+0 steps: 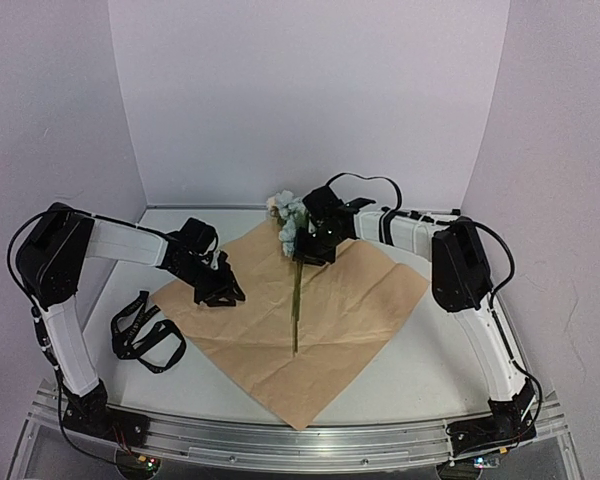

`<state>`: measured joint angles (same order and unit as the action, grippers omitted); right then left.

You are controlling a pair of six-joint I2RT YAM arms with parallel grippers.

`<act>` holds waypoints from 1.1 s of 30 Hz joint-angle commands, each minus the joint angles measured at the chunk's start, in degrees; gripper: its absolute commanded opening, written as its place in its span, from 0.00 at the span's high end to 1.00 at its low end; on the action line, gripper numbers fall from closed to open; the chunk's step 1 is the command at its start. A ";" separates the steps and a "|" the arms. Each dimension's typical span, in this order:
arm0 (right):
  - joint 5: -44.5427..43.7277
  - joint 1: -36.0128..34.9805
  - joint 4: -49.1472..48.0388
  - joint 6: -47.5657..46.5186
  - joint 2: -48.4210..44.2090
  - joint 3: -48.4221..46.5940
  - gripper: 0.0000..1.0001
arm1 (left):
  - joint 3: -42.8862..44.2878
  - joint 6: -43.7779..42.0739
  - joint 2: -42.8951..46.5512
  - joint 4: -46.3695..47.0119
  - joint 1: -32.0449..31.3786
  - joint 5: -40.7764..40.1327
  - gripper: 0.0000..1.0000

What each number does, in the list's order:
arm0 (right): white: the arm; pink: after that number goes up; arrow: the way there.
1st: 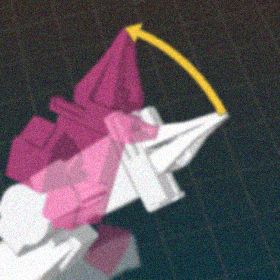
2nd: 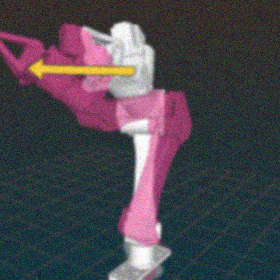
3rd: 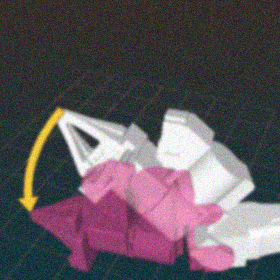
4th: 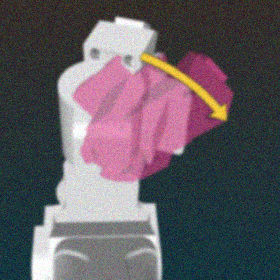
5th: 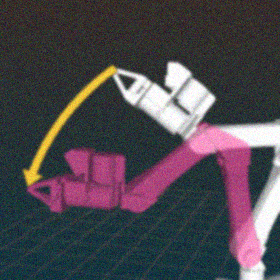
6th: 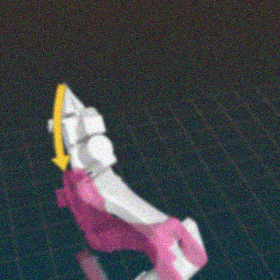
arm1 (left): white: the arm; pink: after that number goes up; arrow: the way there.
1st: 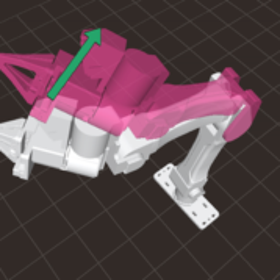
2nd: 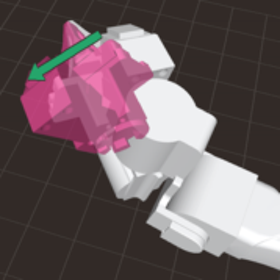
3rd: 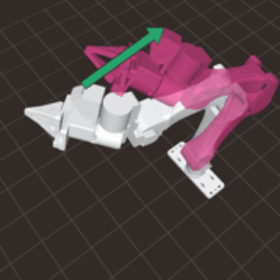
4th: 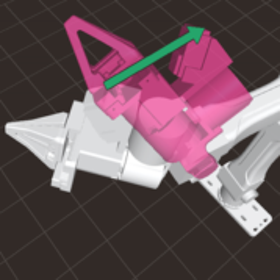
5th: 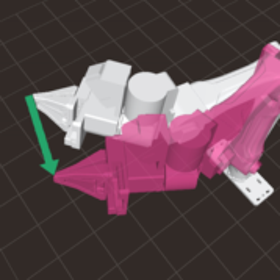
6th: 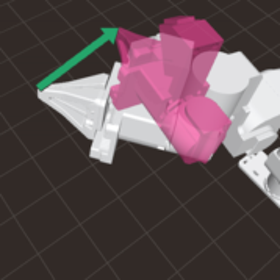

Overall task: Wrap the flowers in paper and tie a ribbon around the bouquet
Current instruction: Place the fake flower on the flattened wrapping paper, then adjust the fake flower on the flattened wrapping paper.

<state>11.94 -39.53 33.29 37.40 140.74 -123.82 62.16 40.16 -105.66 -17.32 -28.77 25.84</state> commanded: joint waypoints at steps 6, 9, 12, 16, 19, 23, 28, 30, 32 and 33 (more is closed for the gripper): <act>-0.46 0.02 0.70 2.47 -4.80 3.42 0.38 | -0.86 -1.87 -1.42 1.89 1.87 1.37 0.70; -1.64 -0.50 5.61 2.98 -6.58 3.61 0.35 | -0.89 -2.05 -1.75 1.95 1.88 1.57 0.71; -2.98 -1.95 9.82 3.24 -8.83 5.35 0.39 | -0.99 -2.23 -1.91 1.84 1.88 1.35 0.71; -4.44 -5.51 12.18 0.79 -11.66 8.76 0.43 | -1.37 -2.12 -2.18 2.22 1.88 1.47 0.71; -6.85 -7.59 13.46 -1.90 -10.95 8.66 0.48 | -1.49 -2.07 -2.35 2.37 1.88 1.66 0.71; -6.48 -8.53 13.73 -4.91 -6.21 4.76 0.56 | -1.51 -2.34 -2.70 2.23 1.88 1.74 0.71; -9.88 -9.17 13.68 -8.08 -1.09 0.50 0.59 | -1.92 -2.52 -2.82 2.19 1.88 2.00 0.71; -11.22 -9.16 13.64 -8.81 -0.29 0.03 0.59 | -1.91 -2.62 -2.70 2.08 1.88 1.91 0.71; -11.93 -9.22 13.67 -9.38 0.47 -0.42 0.60 | -1.83 -2.73 -2.63 1.91 1.84 1.85 0.71; -11.94 -9.21 13.67 -9.81 0.73 -0.51 0.61 | -1.73 -2.79 -2.63 1.86 1.88 1.85 0.71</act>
<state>3.94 -49.11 46.13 30.57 139.66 -121.61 60.71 38.79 -108.31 -15.95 -26.96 27.54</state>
